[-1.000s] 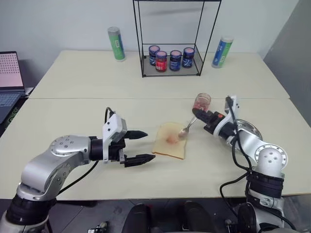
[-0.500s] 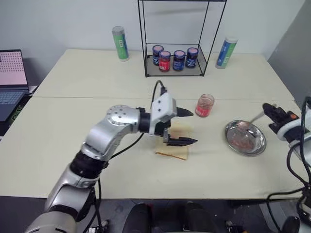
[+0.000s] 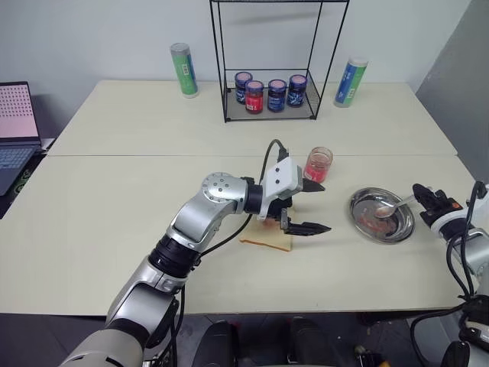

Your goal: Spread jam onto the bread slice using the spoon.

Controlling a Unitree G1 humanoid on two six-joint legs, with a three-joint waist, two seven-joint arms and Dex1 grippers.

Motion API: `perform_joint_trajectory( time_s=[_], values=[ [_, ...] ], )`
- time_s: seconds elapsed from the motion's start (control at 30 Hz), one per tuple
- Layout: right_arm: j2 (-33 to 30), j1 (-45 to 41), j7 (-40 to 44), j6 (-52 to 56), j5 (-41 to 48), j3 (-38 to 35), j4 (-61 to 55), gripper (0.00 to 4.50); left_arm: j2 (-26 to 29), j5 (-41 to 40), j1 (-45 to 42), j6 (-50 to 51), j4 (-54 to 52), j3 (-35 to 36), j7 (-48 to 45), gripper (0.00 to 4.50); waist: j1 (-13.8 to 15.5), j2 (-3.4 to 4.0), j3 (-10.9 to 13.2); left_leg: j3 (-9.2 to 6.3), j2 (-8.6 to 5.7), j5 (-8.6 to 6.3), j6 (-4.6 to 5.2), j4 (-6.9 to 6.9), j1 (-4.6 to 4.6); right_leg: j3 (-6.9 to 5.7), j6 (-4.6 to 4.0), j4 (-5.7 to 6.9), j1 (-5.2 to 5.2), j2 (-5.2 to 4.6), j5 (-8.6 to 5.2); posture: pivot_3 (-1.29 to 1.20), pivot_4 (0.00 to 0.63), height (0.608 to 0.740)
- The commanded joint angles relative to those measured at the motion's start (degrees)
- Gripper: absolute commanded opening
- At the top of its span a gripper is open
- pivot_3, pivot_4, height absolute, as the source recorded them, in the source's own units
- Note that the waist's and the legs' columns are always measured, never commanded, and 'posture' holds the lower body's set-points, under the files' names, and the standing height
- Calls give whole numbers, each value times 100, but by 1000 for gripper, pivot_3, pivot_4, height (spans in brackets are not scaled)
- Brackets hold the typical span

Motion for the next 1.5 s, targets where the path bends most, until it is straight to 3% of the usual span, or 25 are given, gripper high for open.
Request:
perform_joint_trajectory(
  time_s=[0.03,0.1,0.2,0.67,0.83,1.0,1.13,1.33,1.5],
  values=[
    [-163,-206,313,-63,61,-270,410,27,10,-14,22,6,-258,124,17,4500,1,0,0,0,-1,0,0,0,0,0,0,0,0,-1,0,0,150,740],
    [-187,-285,424,-73,44,-305,671,27,39,-18,81,24,-319,135,28,4500,1,1,0,0,-1,0,0,1,0,0,0,0,2,-2,0,0,150,740],
    [-208,-337,595,-127,-102,-256,979,580,73,-24,149,43,-403,141,37,4500,2,1,0,0,0,0,0,1,2,0,-1,0,3,-1,0,0,150,740],
    [-384,-419,708,-67,-178,-453,1228,3462,120,-50,142,110,-450,166,56,4500,5,2,-1,0,-1,1,-1,2,2,0,0,2,3,-3,0,0,150,740],
    [-704,-262,799,-451,-828,-202,1260,4457,191,-39,123,79,-375,233,37,4500,6,3,-2,0,-2,1,-1,2,2,0,0,2,3,-3,0,0,150,740],
    [-1250,-193,945,-896,-1590,82,1079,4457,600,-134,269,230,-500,564,-2,4500,-12,11,-4,3,-2,1,-1,3,4,3,0,2,2,-2,0,0,150,740],
    [-1914,169,1685,-632,-1865,743,-577,4457,1419,-412,687,682,-784,1307,-39,4500,-57,50,-5,7,1,1,-1,0,10,9,7,11,0,0,-6,0,150,740],
    [-2691,985,2802,155,-1434,1453,-2899,4457,2573,-705,1349,1223,-991,2265,-126,4500,-14,42,-3,-15,21,1,-3,0,16,-14,24,16,6,6,-19,0,150,740],
    [-3039,1544,3505,740,-937,1736,-4139,4457,3158,-785,1932,1374,-1287,2543,-185,4500,46,30,4,-12,4,1,-3,3,13,-16,25,6,12,-19,-19,0,150,740]
  ],
)
